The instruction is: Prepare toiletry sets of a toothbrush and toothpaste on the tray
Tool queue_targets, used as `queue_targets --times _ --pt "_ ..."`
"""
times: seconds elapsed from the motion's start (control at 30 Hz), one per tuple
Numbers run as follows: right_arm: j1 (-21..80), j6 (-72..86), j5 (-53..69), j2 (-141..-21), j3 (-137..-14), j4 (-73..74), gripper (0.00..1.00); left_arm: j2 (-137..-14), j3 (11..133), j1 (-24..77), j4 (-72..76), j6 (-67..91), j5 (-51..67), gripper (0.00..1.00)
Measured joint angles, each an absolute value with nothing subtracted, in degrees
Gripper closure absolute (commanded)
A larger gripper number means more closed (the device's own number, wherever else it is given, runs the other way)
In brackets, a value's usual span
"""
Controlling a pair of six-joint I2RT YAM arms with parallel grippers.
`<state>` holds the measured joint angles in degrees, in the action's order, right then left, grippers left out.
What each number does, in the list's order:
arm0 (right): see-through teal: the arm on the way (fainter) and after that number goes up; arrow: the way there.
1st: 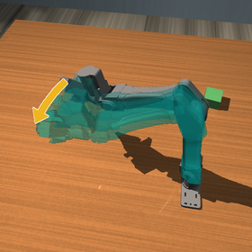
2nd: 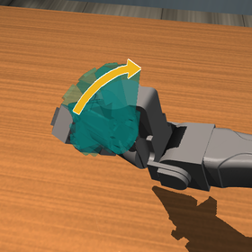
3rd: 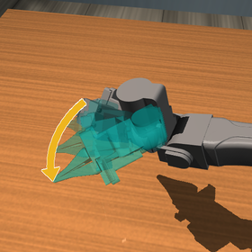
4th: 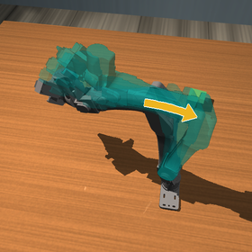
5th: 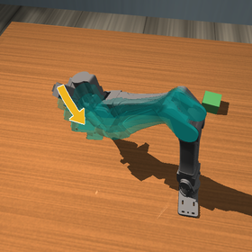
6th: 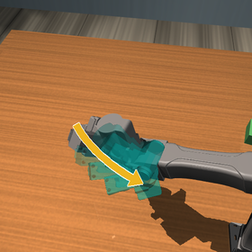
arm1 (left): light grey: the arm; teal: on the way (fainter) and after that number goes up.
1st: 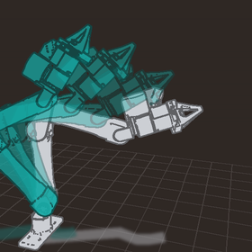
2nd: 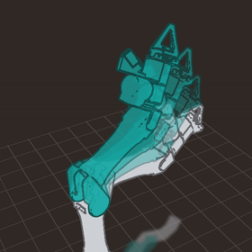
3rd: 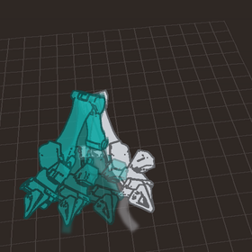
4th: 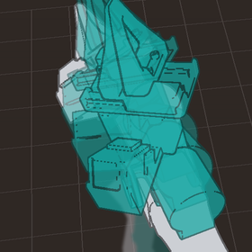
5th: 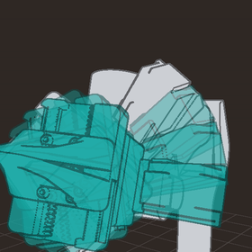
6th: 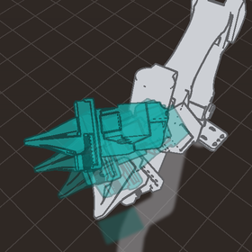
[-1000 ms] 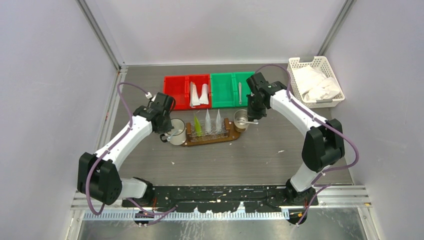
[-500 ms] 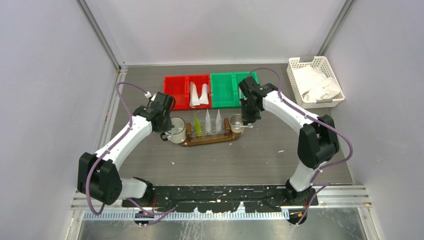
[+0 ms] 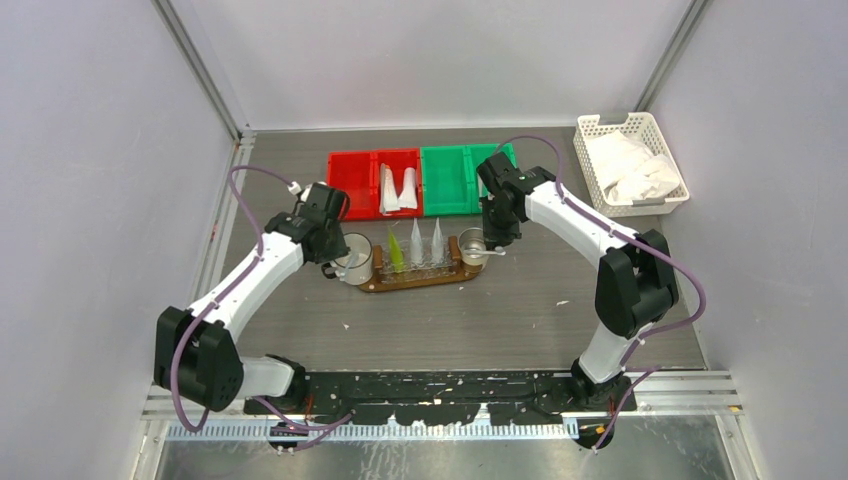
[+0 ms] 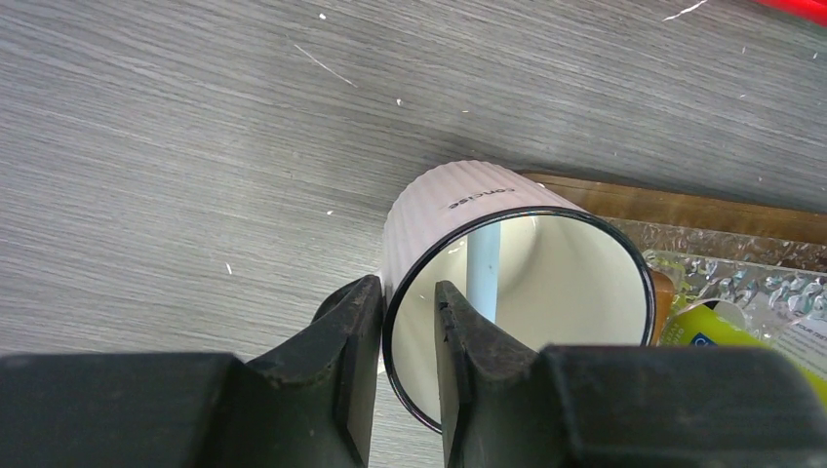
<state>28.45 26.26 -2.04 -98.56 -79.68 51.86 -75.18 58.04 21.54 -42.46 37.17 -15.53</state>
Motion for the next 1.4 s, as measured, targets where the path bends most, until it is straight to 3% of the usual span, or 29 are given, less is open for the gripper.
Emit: queue_targets --times 0.23,0.47,0.6,0.77,0.93,1.4 --pt "28.56 26.35 -2.07 -98.56 -79.68 51.88 0.80 -74.98 57.93 21.52 -42.30 37.41 -15.16 0.71" --pt "28.58 26.57 -2.04 -98.56 -79.68 51.79 0.73 -73.97 57.04 21.54 -41.95 38.13 -14.41 0.58" --pt "28.58 26.70 -2.07 -98.56 -79.68 51.62 0.73 -73.63 56.95 21.54 -41.98 38.52 -14.37 0.57" --pt "28.58 26.70 -2.09 -98.56 -79.68 51.44 0.74 -73.36 56.93 21.54 -42.00 38.57 -14.31 0.63" --pt "28.58 26.70 -2.09 -98.56 -79.68 51.44 0.75 -73.36 56.90 21.52 -42.09 38.48 -14.09 0.82" --pt "28.51 26.63 -2.72 -98.83 -79.70 51.44 0.75 -70.04 56.27 21.45 -45.50 42.44 -11.88 0.80"
